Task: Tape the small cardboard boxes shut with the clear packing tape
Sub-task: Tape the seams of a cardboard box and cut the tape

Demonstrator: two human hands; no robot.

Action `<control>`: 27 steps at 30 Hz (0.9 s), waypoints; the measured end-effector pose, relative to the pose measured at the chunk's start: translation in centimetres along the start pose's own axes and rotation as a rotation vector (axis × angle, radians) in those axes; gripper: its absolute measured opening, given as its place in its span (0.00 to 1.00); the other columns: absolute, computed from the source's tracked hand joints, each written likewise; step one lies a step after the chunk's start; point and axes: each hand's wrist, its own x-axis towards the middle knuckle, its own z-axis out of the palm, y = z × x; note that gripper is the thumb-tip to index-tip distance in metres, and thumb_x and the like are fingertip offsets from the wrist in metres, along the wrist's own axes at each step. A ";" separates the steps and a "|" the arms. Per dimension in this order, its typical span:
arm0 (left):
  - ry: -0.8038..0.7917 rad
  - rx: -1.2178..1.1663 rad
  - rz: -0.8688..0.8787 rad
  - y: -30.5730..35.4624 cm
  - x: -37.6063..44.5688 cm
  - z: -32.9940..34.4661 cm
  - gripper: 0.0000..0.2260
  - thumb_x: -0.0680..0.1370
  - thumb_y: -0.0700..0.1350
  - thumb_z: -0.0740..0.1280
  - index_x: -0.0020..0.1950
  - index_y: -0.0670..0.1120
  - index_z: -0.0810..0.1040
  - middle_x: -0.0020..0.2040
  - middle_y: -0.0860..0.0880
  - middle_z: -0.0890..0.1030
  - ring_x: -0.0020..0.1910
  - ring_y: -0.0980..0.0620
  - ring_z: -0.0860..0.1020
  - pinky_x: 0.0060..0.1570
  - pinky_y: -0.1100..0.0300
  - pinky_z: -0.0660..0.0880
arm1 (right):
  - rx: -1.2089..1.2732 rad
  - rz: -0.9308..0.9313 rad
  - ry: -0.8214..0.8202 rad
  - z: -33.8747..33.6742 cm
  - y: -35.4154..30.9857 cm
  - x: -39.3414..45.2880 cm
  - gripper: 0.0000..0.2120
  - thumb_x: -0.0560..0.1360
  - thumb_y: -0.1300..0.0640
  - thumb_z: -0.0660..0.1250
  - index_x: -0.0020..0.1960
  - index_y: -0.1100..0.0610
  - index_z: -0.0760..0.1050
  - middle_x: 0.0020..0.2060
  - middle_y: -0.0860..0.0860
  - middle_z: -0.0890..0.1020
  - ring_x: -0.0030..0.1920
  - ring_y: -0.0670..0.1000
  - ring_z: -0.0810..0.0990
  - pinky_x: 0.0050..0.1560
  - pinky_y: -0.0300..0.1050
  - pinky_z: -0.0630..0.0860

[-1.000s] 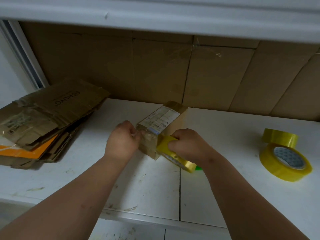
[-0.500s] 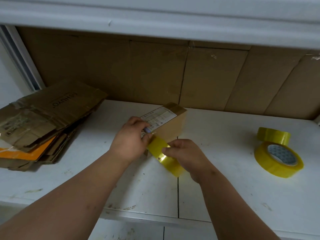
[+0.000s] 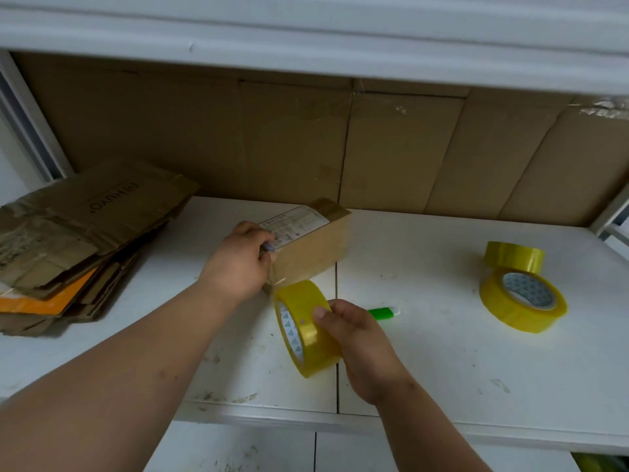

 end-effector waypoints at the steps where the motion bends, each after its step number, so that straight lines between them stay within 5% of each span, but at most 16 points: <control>1: -0.008 0.007 -0.008 -0.1 0.1 -0.1 0.15 0.79 0.43 0.66 0.66 0.45 0.78 0.66 0.45 0.73 0.60 0.45 0.76 0.61 0.59 0.70 | -0.005 -0.004 0.006 0.2 0.0 -0.2 0.10 0.76 0.51 0.69 0.43 0.57 0.79 0.40 0.55 0.80 0.41 0.52 0.77 0.43 0.45 0.74; 5: -0.008 -0.008 -0.030 -0.4 -0.2 -0.1 0.17 0.80 0.43 0.65 0.69 0.45 0.77 0.70 0.45 0.72 0.65 0.47 0.73 0.63 0.62 0.67 | -0.023 -0.023 0.008 1.1 0.1 -0.2 0.08 0.78 0.52 0.69 0.44 0.56 0.81 0.40 0.54 0.81 0.41 0.52 0.78 0.44 0.48 0.74; 8: 0.005 -0.104 -0.164 -0.1 -1.4 -0.2 0.19 0.82 0.47 0.62 0.74 0.50 0.71 0.71 0.43 0.66 0.68 0.47 0.69 0.66 0.64 0.63 | 0.024 -0.003 0.014 1.4 -0.1 0.0 0.07 0.69 0.49 0.70 0.40 0.52 0.82 0.38 0.53 0.80 0.40 0.52 0.76 0.43 0.49 0.72; 11: -0.016 -0.421 -0.448 0.2 -3.5 -0.3 0.23 0.81 0.57 0.62 0.75 0.57 0.67 0.66 0.43 0.70 0.64 0.43 0.73 0.69 0.51 0.69 | 0.121 0.030 0.018 1.3 0.1 0.2 0.06 0.66 0.52 0.68 0.38 0.52 0.82 0.38 0.55 0.79 0.42 0.55 0.75 0.45 0.52 0.71; 13: -0.041 -0.655 -0.633 0.7 -5.0 -0.4 0.21 0.78 0.60 0.66 0.67 0.52 0.71 0.57 0.43 0.77 0.53 0.44 0.78 0.61 0.44 0.76 | 0.150 0.039 0.005 1.1 0.4 0.4 0.07 0.66 0.53 0.67 0.40 0.54 0.82 0.39 0.56 0.79 0.43 0.56 0.75 0.46 0.53 0.70; 16: -0.240 -0.959 -0.817 1.3 -6.2 -0.6 0.20 0.76 0.57 0.71 0.59 0.43 0.75 0.49 0.42 0.79 0.41 0.45 0.78 0.50 0.47 0.79 | 0.149 0.044 -0.039 0.9 0.6 0.4 0.10 0.67 0.53 0.68 0.45 0.55 0.82 0.42 0.57 0.80 0.45 0.56 0.76 0.47 0.53 0.71; 19: -0.384 -1.149 -0.869 2.1 -6.6 -0.5 0.20 0.77 0.51 0.71 0.63 0.40 0.77 0.54 0.38 0.79 0.42 0.44 0.80 0.47 0.49 0.80 | 0.114 0.055 -0.084 0.2 0.7 0.4 0.10 0.68 0.52 0.68 0.47 0.54 0.83 0.44 0.57 0.83 0.47 0.56 0.78 0.50 0.54 0.72; 23: -0.294 -1.332 -0.931 3.3 -6.5 -0.4 0.14 0.77 0.42 0.70 0.62 0.40 0.79 0.54 0.40 0.81 0.39 0.46 0.83 0.37 0.54 0.83 | -0.116 0.032 -0.127 -1.9 0.0 -0.1 0.10 0.72 0.52 0.72 0.49 0.57 0.84 0.49 0.56 0.85 0.52 0.55 0.82 0.59 0.51 0.76; 27: -0.210 -1.379 -0.955 4.0 -6.4 -0.3 0.08 0.77 0.37 0.70 0.55 0.40 0.79 0.51 0.40 0.80 0.38 0.48 0.82 0.38 0.53 0.83 | -0.437 -0.103 0.089 -4.9 -0.8 1.1 0.08 0.79 0.50 0.66 0.51 0.50 0.83 0.53 0.47 0.81 0.56 0.46 0.78 0.59 0.44 0.73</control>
